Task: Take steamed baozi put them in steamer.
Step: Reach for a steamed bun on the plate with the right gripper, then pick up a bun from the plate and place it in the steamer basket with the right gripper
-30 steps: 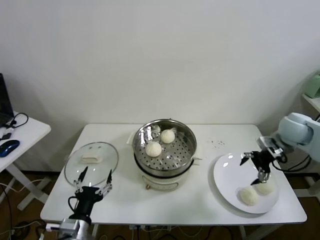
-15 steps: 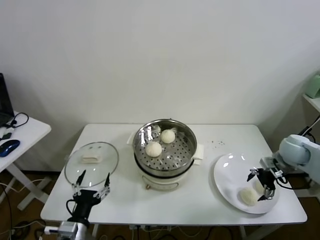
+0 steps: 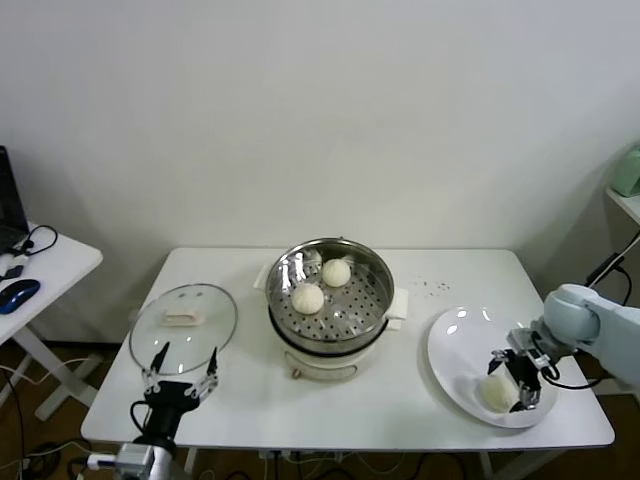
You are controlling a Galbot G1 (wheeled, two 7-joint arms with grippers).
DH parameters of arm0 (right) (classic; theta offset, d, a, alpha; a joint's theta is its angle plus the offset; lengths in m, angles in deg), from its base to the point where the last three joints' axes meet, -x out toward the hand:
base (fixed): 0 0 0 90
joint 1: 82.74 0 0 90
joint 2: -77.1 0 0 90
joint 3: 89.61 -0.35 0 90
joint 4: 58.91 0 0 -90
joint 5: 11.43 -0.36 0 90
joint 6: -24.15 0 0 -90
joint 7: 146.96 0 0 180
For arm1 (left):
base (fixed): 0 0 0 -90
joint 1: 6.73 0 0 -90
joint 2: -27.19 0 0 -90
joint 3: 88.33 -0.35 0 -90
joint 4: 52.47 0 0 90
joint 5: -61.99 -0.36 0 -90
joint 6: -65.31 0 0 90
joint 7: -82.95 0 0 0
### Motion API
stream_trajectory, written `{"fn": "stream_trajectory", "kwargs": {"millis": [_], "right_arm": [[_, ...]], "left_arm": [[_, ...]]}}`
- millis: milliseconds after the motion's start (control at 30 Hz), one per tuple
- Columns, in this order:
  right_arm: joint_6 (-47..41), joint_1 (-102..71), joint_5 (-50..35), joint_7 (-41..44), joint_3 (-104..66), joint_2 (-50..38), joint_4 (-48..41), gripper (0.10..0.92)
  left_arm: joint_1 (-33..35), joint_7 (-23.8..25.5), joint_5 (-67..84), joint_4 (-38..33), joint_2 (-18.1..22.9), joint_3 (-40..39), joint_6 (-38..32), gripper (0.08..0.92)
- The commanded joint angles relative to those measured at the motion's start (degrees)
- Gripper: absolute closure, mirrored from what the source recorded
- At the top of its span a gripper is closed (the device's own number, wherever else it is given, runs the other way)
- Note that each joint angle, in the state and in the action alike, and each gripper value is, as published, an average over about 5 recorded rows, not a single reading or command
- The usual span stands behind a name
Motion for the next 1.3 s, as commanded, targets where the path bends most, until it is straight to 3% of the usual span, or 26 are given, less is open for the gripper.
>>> {"fn": "stream_trajectory", "kwargs": {"millis": [33,167,367,700,1000,1300], "right_arm": [[0.11,-1.42,1.44,0.17,-0.90,0.69,-0.60,0.203],[0.08,-1.37,1.81,0.33,-1.06,0.66,-0.70,0.238],[0.02,-1.42,1.69,0.15,-1.11,0.63,-0.59,0.354],[0.04,2.32,-1.05,0.39,-1.21,-0.64,1.51,0.383],[2.57,26.01,-6.80,4.64,8.83,-0.91,10.15,0.380],[11.20,49.03,-6.25,8.02,19.36,10.85,13.18,0.380]], "left_arm": [[-0.07,-0.08,0.10,0.05,0.12,-0.13,0.07,0.177],[0.08,-0.19,0.91,-0.74,0.19,-0.42,0.70,0.177],[-0.13,-0.38,1.01,-0.91,0.30,-0.63,0.96,0.177],[-0.14,-1.03,1.06,-0.89,0.08,-0.48,1.59,0.177],[-0.39,-0.97,0.57,-1.30,-0.03,-1.04,2.04,0.177],[-0.34,-1.02,-0.64,-1.87,0.72,-1.77,2.39,0.177]]}}
